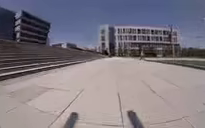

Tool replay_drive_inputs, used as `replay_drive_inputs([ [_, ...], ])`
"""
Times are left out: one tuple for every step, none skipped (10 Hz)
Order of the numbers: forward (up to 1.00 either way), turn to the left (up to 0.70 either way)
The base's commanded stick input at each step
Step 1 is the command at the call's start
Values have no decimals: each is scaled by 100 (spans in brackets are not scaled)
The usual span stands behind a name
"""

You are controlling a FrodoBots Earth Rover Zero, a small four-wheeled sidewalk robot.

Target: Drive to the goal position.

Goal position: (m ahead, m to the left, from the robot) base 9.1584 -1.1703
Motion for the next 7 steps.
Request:
replay_drive_inputs([
  [70,0],
  [70,-16],
  [70,-27],
  [70,-27],
  [70,-27],
  [70,-20],
  [70,0],
])
